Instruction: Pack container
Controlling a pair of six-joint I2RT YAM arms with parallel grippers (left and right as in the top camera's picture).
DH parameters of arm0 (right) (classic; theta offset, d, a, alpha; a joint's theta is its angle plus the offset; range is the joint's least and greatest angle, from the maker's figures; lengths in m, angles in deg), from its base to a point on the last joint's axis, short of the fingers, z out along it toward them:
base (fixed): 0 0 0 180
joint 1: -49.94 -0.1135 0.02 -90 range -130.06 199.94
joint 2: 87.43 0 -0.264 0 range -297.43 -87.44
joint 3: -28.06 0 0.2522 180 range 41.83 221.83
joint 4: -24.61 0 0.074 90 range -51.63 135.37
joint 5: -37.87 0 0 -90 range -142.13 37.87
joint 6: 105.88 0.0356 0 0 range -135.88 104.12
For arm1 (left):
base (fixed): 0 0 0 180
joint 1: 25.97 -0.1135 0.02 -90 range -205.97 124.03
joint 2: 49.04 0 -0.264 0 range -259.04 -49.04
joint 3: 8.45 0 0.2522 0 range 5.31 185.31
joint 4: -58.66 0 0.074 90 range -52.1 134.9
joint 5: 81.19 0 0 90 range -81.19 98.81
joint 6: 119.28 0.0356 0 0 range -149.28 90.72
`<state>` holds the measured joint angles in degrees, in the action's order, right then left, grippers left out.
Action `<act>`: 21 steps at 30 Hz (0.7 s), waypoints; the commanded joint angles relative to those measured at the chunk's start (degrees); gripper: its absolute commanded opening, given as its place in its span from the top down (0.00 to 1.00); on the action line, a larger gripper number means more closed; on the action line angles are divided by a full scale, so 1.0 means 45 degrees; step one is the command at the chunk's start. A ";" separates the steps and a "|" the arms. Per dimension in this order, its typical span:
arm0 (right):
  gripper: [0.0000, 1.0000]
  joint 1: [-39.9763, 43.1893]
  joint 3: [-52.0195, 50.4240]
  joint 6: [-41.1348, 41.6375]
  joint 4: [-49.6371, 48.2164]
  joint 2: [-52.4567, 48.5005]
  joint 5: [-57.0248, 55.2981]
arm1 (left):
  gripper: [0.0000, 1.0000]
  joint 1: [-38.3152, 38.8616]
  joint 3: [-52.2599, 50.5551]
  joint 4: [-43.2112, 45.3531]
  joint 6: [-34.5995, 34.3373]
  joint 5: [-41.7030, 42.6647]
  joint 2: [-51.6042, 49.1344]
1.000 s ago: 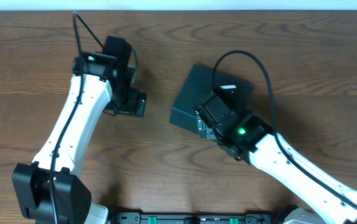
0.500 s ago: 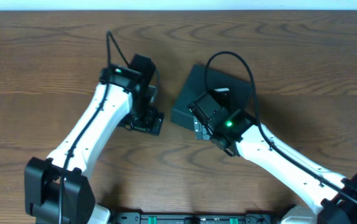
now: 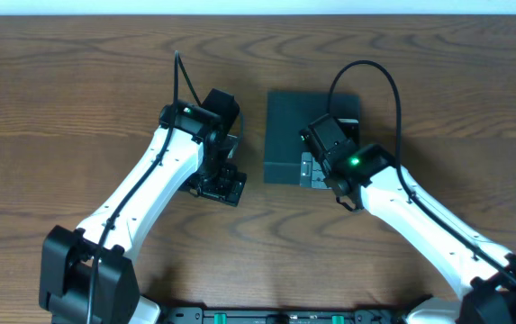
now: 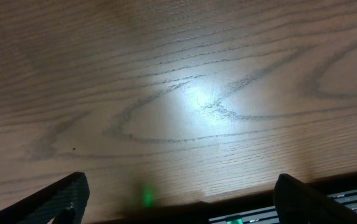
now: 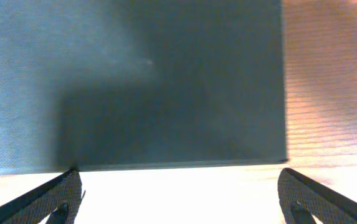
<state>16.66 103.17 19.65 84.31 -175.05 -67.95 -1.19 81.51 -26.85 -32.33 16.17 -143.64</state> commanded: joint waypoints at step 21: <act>0.01 0.0607 -0.0102 -0.0568 -0.0627 0.0520 -0.1627 | 0.04 0.2924 -0.0063 0.0957 -0.1345 0.0024 0.0073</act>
<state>17.49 103.15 17.77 81.79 -170.76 -73.00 11.31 81.51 -22.32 -35.79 16.37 -143.64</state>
